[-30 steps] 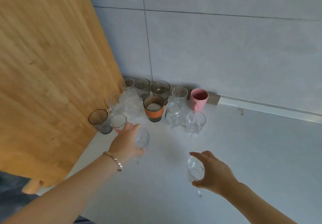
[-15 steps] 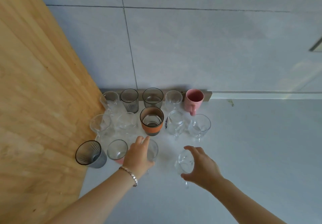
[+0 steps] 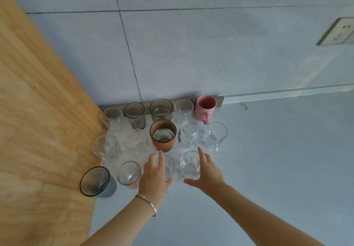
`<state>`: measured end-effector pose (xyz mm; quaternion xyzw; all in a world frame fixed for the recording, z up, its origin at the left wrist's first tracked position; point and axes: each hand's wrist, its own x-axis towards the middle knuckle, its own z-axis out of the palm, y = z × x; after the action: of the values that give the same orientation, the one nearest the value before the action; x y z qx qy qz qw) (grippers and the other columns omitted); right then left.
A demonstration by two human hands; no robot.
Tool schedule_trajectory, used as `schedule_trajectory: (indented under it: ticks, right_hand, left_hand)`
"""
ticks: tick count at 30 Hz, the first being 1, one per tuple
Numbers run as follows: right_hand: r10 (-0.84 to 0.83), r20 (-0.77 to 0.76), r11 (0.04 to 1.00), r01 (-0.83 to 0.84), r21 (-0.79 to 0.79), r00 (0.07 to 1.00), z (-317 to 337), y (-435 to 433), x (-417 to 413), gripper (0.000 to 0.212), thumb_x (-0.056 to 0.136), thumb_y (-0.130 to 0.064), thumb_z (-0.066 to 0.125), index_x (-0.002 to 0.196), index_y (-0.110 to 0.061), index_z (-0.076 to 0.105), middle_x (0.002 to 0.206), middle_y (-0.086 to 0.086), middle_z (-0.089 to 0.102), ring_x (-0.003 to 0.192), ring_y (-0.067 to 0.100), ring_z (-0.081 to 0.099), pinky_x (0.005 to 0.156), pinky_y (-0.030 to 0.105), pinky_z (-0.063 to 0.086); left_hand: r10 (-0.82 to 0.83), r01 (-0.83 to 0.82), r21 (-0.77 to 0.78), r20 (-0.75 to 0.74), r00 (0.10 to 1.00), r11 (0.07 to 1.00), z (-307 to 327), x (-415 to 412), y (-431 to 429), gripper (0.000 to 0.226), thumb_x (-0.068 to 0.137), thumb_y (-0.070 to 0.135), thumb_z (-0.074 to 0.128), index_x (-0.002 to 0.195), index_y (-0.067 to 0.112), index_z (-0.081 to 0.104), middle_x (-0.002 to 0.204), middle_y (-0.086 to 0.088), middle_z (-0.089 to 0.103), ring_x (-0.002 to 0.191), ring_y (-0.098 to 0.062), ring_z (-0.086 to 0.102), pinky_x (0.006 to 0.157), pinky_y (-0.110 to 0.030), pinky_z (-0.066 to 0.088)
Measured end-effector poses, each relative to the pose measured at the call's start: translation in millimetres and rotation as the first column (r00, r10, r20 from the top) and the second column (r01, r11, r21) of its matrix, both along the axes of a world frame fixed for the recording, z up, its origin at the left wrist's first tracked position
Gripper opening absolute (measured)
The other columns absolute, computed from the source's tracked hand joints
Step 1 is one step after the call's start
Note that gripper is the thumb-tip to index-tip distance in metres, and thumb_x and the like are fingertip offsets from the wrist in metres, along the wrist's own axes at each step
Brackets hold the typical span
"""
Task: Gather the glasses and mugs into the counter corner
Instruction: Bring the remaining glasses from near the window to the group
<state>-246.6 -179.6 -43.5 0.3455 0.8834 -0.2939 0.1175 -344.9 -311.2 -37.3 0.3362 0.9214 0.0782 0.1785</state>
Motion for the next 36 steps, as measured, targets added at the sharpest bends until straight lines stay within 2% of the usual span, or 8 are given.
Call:
schedule_trajectory:
  ticks: [3,6,9,13,20,26,30,36]
  right_hand:
    - [0.023,0.087,0.995,-0.014,-0.101,0.996,2.9,15.8,28.3,0.097,0.078,-0.047,0.069,0.15,-0.021,0.01,0.147,0.001,0.039,0.133,0.02,0.042,0.106,0.034,0.04]
    - [0.082,0.265,0.989,-0.046,-0.139,0.961,9.1,42.9,70.7,0.064,0.084,-0.038,0.063,0.14,-0.023,0.036,0.138,0.001,0.05,0.127,0.018,0.046,0.103,0.031,0.039]
    - [0.017,0.387,0.991,0.037,-0.131,0.922,14.8,72.3,123.1,0.056,0.086,-0.038,0.061,0.136,-0.023,0.042,0.137,0.002,0.05,0.125,0.019,0.048,0.103,0.032,0.04]
    - [-0.136,0.423,0.98,0.185,-0.078,0.896,30.7,111.9,217.7,0.052,0.09,-0.039,0.055,0.137,-0.021,0.041,0.141,0.002,0.048,0.13,0.02,0.044,0.107,0.034,0.038]
    - [-0.369,0.465,0.915,0.403,0.029,0.804,76.0,152.9,442.6,0.052,0.095,-0.033,0.048,0.14,-0.01,0.038,0.147,0.008,0.041,0.135,0.025,0.039,0.11,0.036,0.034]
    - [-0.576,0.473,0.785,0.613,0.092,0.667,109.1,158.3,651.1,0.049,0.096,-0.032,0.045,0.138,-0.007,0.042,0.142,0.009,0.045,0.129,0.027,0.044,0.105,0.037,0.039]
    - [-0.669,0.499,0.687,0.714,0.135,0.55,119.6,154.5,766.1,0.034,0.092,-0.026,0.046,0.112,-0.001,0.057,0.111,0.012,0.061,0.091,0.024,0.059,0.08,0.033,0.044]
    - [-0.791,0.485,0.494,0.857,0.146,0.373,124.4,148.3,892.4,0.047,0.094,-0.03,0.046,0.135,-0.008,0.046,0.139,0.007,0.049,0.126,0.025,0.049,0.102,0.036,0.041]
  left_hand:
    - [-0.15,0.149,-0.019,-0.177,0.973,0.989,17.1,8.8,5.4,0.09,0.063,0.043,0.08,0.139,0.014,0.04,0.138,-0.028,0.043,0.123,-0.041,0.052,0.092,-0.041,0.053]
    - [-0.328,0.336,-0.006,-0.233,0.915,0.942,44.3,22.6,29.5,0.056,0.059,0.035,0.081,0.109,0.014,0.065,0.109,-0.014,0.067,0.098,-0.032,0.068,0.072,-0.038,0.058]
    - [-0.36,0.358,0.052,0.014,0.933,0.932,65.8,54.3,70.1,0.029,0.087,0.032,0.053,0.111,0.017,0.057,0.111,-0.001,0.063,0.106,-0.024,0.061,0.084,-0.033,0.048]
    - [-0.431,0.434,0.039,0.231,0.873,0.9,75.2,120.0,137.1,0.03,0.085,0.032,0.053,0.112,0.02,0.058,0.113,0.001,0.067,0.108,-0.021,0.061,0.094,-0.031,0.049]
    - [-0.715,0.722,0.041,0.19,0.673,0.691,96.6,308.4,247.8,0.036,0.088,0.03,0.05,0.122,0.018,0.053,0.124,-0.003,0.061,0.115,-0.023,0.057,0.096,-0.031,0.045]
    - [-0.841,0.852,0.019,0.172,0.513,0.524,100.3,500.4,318.2,0.025,0.086,0.026,0.052,0.108,0.017,0.061,0.116,-0.008,0.065,0.106,-0.026,0.06,0.091,-0.029,0.046]
    - [-0.894,0.908,-0.035,0.159,0.418,0.418,99.4,606.6,356.4,0.008,0.084,0.024,0.05,0.087,0.023,0.058,0.095,-0.008,0.06,0.083,-0.022,0.051,0.079,-0.027,0.044]
    - [-0.956,0.968,-0.088,0.158,0.247,0.235,92.2,734.2,399.6,0.005,0.085,0.024,0.049,0.082,0.021,0.052,0.086,-0.002,0.053,0.08,-0.021,0.048,0.065,-0.026,0.039]
